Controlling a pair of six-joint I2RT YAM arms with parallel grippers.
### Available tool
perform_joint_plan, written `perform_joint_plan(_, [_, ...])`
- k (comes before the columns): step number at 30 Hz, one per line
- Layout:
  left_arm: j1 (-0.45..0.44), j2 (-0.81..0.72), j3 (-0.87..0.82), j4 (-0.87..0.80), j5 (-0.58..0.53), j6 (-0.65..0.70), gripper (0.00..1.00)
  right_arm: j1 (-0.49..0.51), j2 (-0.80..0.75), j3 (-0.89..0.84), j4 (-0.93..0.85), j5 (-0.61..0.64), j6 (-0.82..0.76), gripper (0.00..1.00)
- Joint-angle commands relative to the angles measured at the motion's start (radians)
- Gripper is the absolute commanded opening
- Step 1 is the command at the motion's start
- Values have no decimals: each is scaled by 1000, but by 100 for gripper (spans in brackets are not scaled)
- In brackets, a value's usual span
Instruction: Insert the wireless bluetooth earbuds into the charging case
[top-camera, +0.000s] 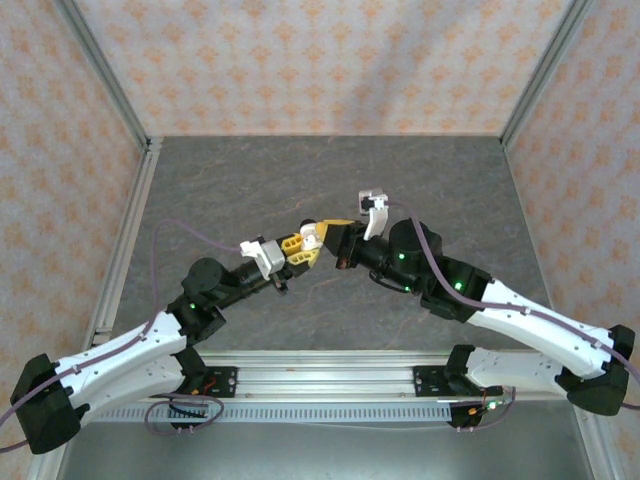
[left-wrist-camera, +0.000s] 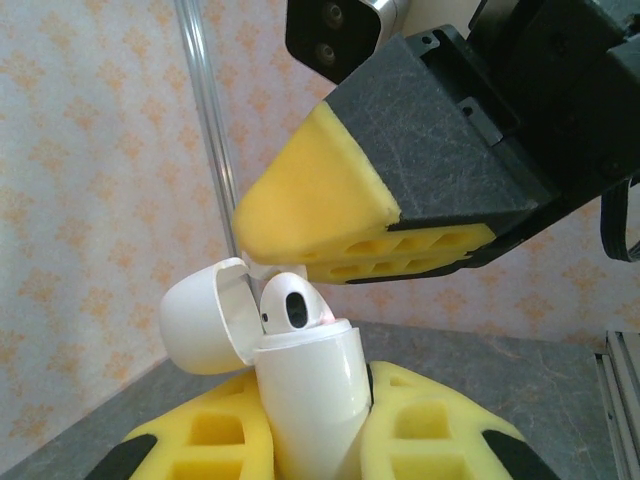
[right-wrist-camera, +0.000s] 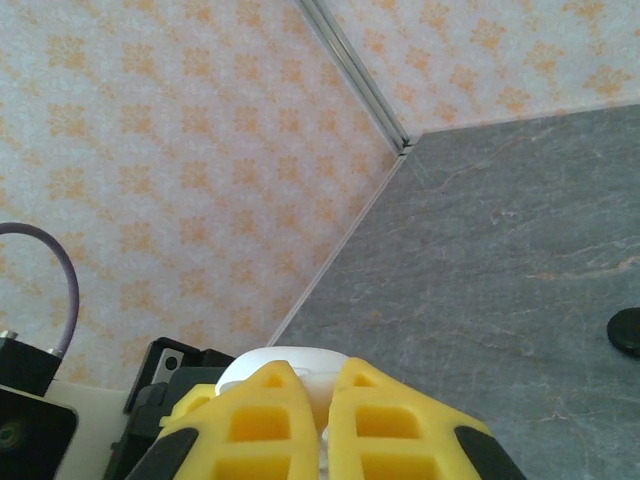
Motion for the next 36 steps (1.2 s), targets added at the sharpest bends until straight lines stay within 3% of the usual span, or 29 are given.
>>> perform_joint_plan(1, [3,-17,34,58,-18,-17,0,6,1,-1,39,21,-32,7])
perform_joint_plan(13, [2,-2,47,64,-20,-23,0,8,-7,1,-4,-36,25,8])
perform_joint_plan(29, [3,28,56,70,28,-23,0,8,98,155,-318,-62,145,8])
perform_joint_plan(36, [2,30,54,101,43,-21,0,8,103,139,-330,-69,203,9])
